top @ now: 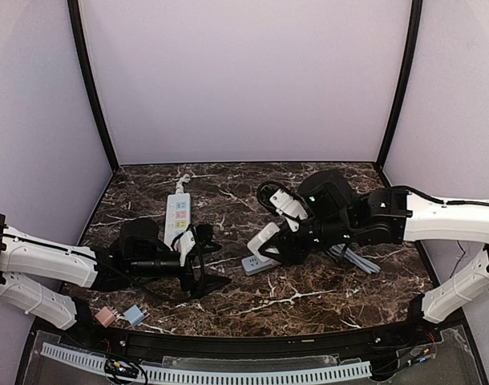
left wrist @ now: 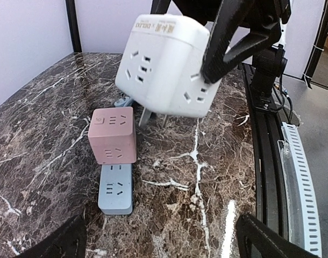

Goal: Insert the plug

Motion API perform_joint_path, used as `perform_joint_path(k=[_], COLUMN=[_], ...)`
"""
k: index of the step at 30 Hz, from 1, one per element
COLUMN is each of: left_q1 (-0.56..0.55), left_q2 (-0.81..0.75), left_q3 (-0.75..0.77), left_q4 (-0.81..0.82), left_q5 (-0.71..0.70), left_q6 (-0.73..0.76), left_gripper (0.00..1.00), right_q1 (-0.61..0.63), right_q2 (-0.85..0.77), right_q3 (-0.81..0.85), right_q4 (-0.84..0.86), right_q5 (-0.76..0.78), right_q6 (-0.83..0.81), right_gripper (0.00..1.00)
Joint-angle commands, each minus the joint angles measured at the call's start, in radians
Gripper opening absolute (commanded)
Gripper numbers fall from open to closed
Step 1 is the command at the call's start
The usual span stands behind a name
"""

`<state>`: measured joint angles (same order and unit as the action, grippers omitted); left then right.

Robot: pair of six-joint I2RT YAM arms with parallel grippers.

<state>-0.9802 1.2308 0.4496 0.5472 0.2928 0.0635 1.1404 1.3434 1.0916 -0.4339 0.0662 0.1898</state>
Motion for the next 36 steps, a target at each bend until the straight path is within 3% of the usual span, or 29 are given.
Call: perform_joint_path(k=[1,7,13,22,31,36], left_q1=[-0.003,-0.004,-0.003,-0.005,-0.005,-0.005], left_q2=[0.040,0.199,0.368,0.559,0.697,0.717], left_q3=[-0.017,0.026,0.154,0.366,0.516,0.529], left_q4=[0.043,0.098,0.075,-0.053,-0.191,-0.219], left_q5=[-0.039,-0.037,-0.040,-0.177,-0.165,-0.162], left_q6=[-0.013,-0.017,-0.002,0.057,0.089,0.088], left_gripper=[0.97,0.97,0.97,0.93,0.81,0.63], right_q1=[0.006,-0.005,-0.026,-0.028,-0.027,-0.028], right_q2=[-0.041,-0.075,-0.127,-0.230,-0.306,-0.328], right_q3=[0.011,-0.020,-0.067,-0.131,-0.168,-0.173], right_q4=[0.006,-0.063,-0.070,-0.072,-0.082,-0.089], right_q5=[0.152,0.386,0.445,0.445,0.447,0.444], right_q6=[0.148,0.203,0.227,0.234,0.241,0.250], right_gripper=[0.00,0.00,0.00,0.00,0.00,0.00])
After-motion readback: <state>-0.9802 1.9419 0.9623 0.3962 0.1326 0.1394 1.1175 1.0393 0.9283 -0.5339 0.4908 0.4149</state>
